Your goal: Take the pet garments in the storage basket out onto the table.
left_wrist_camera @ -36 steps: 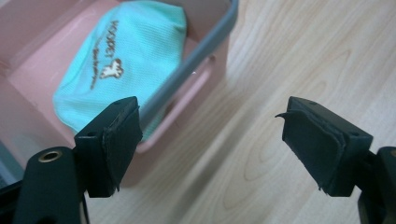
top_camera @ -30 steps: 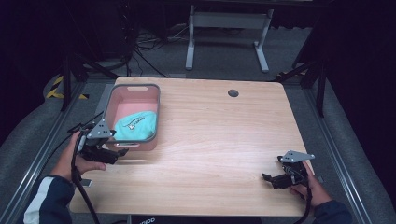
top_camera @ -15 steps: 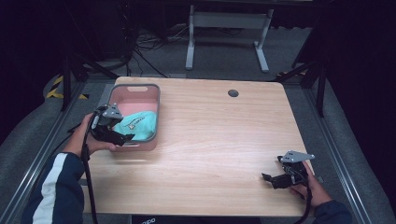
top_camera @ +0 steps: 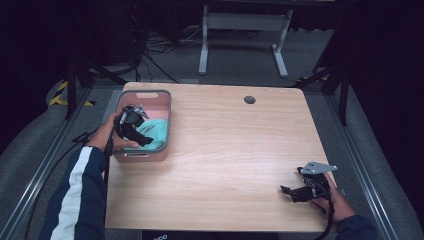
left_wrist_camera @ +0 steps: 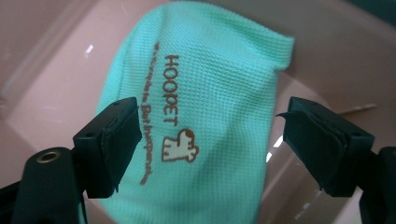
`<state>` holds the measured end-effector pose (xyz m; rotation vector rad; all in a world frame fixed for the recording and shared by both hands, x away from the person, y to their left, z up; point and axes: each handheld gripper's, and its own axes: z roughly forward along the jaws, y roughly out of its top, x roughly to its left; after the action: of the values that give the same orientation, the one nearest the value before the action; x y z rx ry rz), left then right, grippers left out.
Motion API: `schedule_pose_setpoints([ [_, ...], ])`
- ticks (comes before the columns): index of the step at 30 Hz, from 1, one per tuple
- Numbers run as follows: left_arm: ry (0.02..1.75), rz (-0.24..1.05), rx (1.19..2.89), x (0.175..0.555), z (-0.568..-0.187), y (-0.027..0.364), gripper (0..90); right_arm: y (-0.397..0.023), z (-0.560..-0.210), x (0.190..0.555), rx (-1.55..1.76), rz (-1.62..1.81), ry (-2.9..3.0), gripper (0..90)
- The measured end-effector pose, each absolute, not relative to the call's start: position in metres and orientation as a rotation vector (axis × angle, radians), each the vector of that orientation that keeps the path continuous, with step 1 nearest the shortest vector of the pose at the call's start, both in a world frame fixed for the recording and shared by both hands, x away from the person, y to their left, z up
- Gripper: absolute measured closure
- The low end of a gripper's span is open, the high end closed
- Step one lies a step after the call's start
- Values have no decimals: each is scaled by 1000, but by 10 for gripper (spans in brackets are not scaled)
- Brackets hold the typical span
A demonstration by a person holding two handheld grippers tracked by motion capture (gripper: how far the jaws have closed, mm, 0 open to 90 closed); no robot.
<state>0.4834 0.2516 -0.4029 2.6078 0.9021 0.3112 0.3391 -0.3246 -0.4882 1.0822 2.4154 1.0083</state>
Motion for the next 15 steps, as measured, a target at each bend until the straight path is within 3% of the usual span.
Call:
schedule_pose_setpoints([
  [10, 979, 302, 2742, 509, -425, 241, 201, -325, -488, 339, 1085, 1010, 2414, 2],
  [15, 1029, 264, 2766, 518, -434, 240, 158, -325, -488, 339, 1086, 1008, 2415, 2],
])
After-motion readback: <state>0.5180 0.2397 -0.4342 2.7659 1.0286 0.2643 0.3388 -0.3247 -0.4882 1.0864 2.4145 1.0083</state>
